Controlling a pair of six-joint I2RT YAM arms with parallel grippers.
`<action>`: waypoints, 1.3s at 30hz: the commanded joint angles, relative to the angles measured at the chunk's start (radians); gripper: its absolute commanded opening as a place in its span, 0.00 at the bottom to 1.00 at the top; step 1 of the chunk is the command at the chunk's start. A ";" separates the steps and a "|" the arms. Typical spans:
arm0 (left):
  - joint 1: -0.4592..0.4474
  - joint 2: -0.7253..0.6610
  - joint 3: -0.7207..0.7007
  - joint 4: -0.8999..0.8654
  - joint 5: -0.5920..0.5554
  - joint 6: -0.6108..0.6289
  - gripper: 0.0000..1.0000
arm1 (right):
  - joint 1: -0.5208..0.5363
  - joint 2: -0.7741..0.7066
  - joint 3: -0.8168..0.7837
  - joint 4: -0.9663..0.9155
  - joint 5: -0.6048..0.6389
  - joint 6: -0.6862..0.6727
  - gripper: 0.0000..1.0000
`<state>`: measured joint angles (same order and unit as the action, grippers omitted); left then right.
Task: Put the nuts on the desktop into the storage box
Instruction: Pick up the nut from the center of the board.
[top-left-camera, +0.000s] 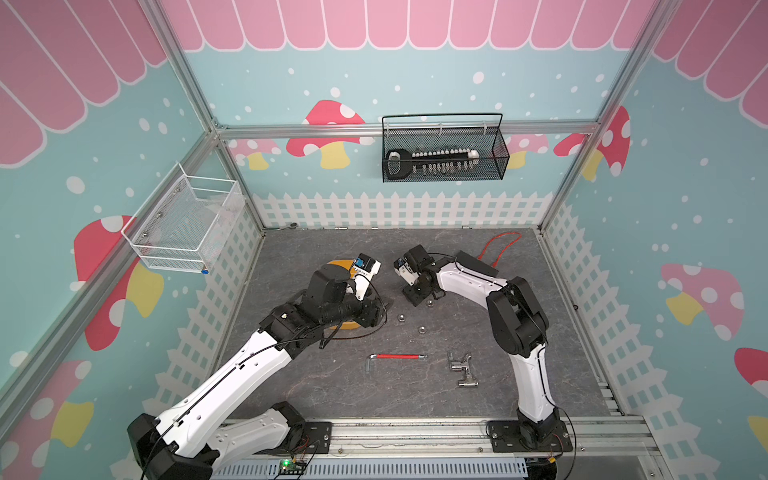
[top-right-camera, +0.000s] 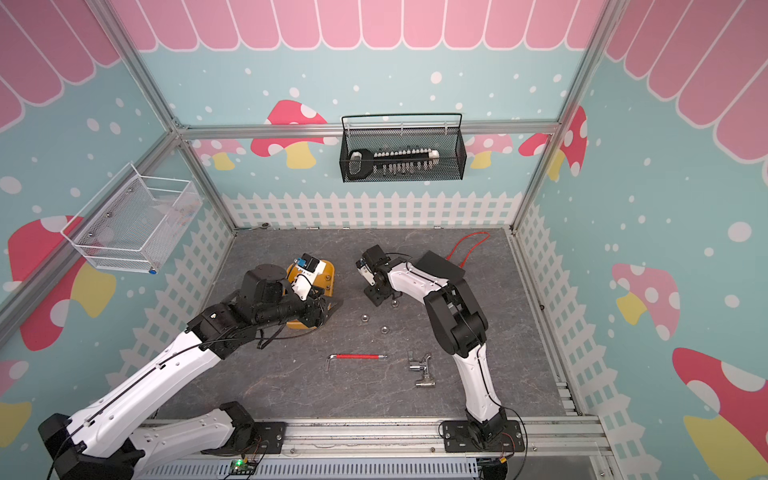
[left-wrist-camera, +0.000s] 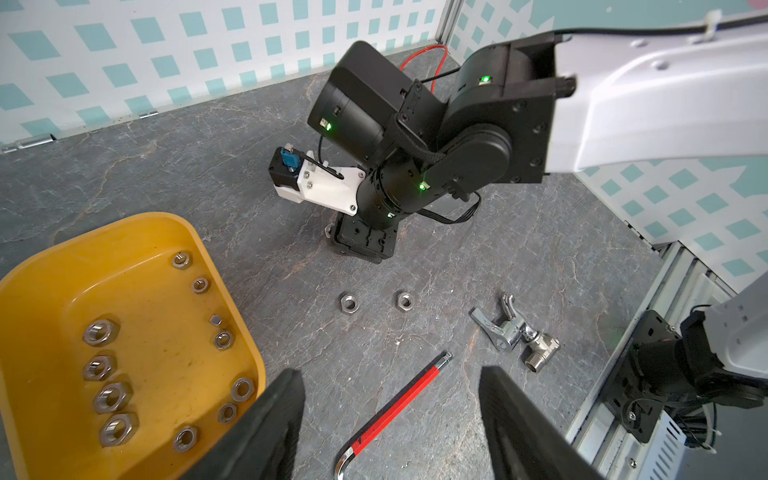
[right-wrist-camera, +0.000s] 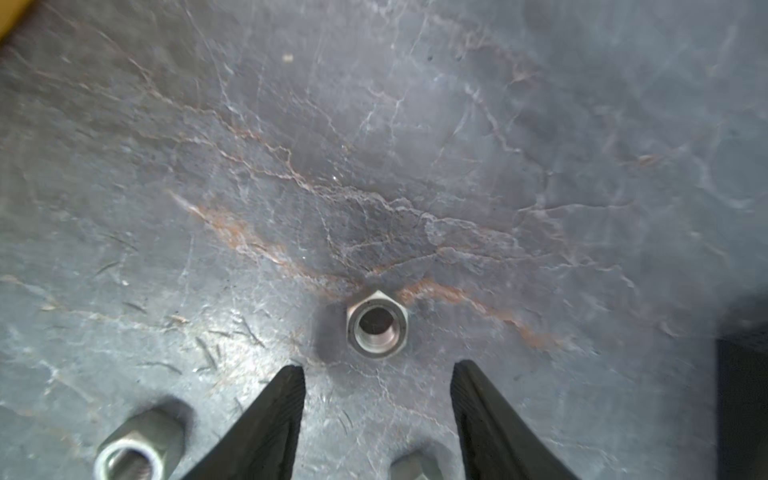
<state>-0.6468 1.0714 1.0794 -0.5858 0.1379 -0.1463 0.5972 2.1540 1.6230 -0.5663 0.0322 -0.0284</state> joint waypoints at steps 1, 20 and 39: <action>-0.008 0.000 0.000 0.013 -0.021 0.003 0.71 | 0.003 0.034 0.004 0.021 -0.019 0.010 0.61; -0.009 0.003 -0.004 0.012 -0.027 0.008 0.70 | 0.004 0.064 0.014 0.027 -0.032 0.024 0.21; -0.008 -0.177 0.004 0.020 -0.350 -0.041 0.71 | 0.144 0.051 0.345 -0.030 -0.300 -0.074 0.21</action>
<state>-0.6510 0.9180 1.0794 -0.5781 -0.1165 -0.1692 0.7162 2.1803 1.8984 -0.5606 -0.2039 -0.0731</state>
